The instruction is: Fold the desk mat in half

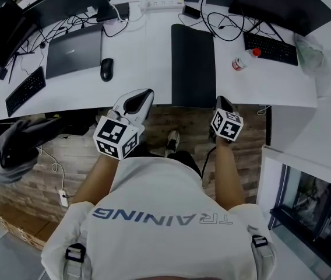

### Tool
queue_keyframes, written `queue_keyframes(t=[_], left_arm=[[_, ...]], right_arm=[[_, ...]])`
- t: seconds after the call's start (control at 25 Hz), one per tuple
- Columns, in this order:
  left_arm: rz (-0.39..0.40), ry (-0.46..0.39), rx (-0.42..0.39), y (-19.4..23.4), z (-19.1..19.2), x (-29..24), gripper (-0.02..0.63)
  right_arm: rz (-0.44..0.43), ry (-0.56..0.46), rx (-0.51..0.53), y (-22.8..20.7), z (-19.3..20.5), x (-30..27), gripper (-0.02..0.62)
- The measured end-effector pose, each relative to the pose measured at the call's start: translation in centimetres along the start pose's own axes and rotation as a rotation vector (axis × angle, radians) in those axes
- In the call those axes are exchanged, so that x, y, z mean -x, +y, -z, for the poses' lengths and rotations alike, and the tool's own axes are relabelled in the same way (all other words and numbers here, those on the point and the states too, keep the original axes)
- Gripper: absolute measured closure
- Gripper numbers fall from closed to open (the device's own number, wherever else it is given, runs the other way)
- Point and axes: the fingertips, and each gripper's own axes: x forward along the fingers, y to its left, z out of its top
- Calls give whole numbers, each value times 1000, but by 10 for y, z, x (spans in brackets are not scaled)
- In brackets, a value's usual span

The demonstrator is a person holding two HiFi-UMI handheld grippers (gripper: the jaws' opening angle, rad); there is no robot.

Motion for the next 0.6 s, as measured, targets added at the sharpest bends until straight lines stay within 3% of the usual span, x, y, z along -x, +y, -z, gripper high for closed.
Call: queue_keyframes(t=[0.24,0.6], left_arm=[[-19,-79,-26,14,-33,15,603],[-83,-204,-67,51,-87,51,603]], right_arm=[[-89,-207,39,49,-91,35,583],[-306,-469,149,159,-200,114,583]])
